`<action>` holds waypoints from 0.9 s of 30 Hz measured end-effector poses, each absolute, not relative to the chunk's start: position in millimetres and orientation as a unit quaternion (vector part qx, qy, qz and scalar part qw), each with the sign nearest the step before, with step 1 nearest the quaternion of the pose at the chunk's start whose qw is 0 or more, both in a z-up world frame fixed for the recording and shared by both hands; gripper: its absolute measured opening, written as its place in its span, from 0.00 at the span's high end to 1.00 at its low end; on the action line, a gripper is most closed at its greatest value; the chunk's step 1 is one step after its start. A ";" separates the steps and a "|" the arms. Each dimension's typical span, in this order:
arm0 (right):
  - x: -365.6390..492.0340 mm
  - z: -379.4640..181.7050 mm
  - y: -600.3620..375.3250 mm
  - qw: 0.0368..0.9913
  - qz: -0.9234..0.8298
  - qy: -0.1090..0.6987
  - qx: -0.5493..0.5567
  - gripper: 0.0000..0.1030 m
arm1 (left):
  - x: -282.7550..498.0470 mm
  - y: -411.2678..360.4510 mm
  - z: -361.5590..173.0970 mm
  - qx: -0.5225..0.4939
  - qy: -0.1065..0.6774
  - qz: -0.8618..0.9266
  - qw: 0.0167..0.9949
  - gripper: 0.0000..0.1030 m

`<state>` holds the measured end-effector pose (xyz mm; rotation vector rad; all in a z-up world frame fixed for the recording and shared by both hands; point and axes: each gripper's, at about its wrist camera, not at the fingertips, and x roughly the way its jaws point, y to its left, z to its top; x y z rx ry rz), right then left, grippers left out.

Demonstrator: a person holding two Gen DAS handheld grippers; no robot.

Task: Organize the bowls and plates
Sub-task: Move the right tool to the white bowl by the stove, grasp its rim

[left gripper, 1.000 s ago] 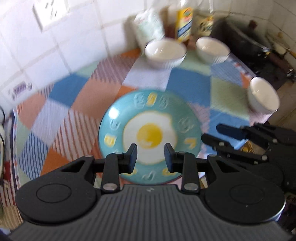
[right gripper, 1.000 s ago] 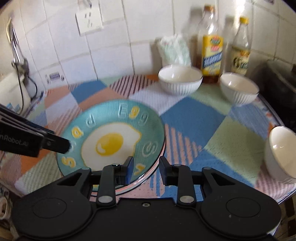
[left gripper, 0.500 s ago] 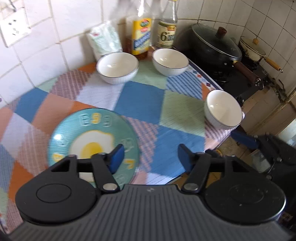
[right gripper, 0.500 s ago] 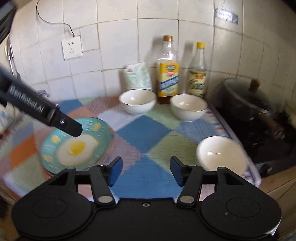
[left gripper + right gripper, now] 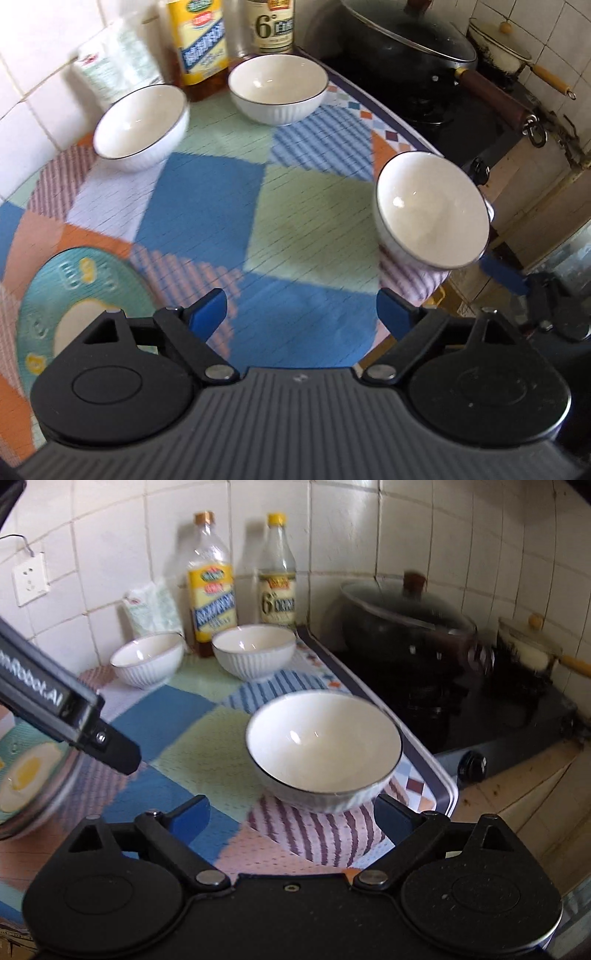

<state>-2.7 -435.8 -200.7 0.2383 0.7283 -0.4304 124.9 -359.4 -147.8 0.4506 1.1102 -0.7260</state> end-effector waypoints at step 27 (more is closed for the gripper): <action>34.3 -252.1 -470.7 0.925 -0.206 0.305 0.098 0.02 | 140.3 -429.4 -189.3 0.123 0.522 -0.403 0.742 0.61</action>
